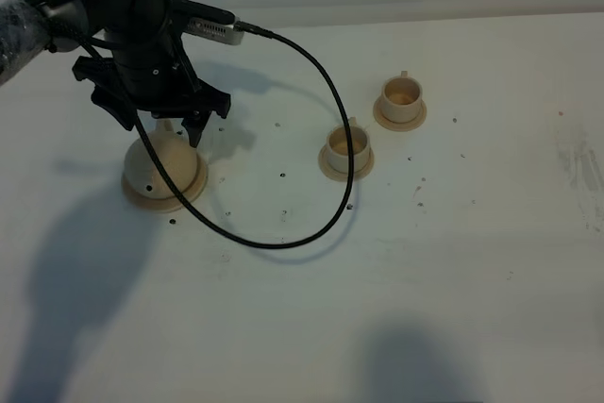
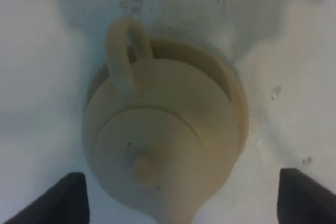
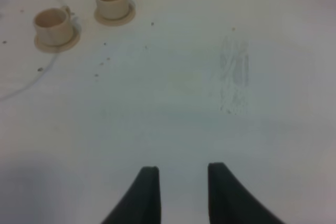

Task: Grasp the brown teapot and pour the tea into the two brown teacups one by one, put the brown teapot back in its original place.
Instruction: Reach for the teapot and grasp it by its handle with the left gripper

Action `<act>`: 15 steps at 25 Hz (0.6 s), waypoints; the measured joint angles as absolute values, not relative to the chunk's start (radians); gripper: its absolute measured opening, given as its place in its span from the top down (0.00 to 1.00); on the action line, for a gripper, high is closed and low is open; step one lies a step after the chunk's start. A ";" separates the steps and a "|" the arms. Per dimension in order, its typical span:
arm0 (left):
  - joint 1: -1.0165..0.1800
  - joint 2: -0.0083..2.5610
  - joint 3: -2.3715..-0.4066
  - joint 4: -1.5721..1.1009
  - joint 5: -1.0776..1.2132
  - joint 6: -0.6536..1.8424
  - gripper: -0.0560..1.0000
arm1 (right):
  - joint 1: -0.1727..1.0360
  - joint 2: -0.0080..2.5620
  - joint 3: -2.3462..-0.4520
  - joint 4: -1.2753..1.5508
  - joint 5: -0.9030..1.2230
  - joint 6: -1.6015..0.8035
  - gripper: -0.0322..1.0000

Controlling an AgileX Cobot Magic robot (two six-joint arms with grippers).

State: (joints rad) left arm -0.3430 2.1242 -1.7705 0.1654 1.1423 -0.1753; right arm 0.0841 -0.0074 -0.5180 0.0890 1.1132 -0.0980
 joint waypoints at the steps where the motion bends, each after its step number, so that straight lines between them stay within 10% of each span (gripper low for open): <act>1: -0.339 2.124 -1.771 0.159 1.139 -0.190 0.29 | 0.084 -0.007 -0.518 0.089 1.113 -0.098 0.76; 15: -0.259 2.124 -1.771 0.066 1.027 -0.188 0.29 | 0.084 -0.007 -0.517 0.089 1.114 -0.099 0.76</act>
State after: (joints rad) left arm -0.2588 2.1242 -1.7705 0.0664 1.0275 -0.1884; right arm 0.0842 -0.0074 -0.5172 0.0894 1.1136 -0.0986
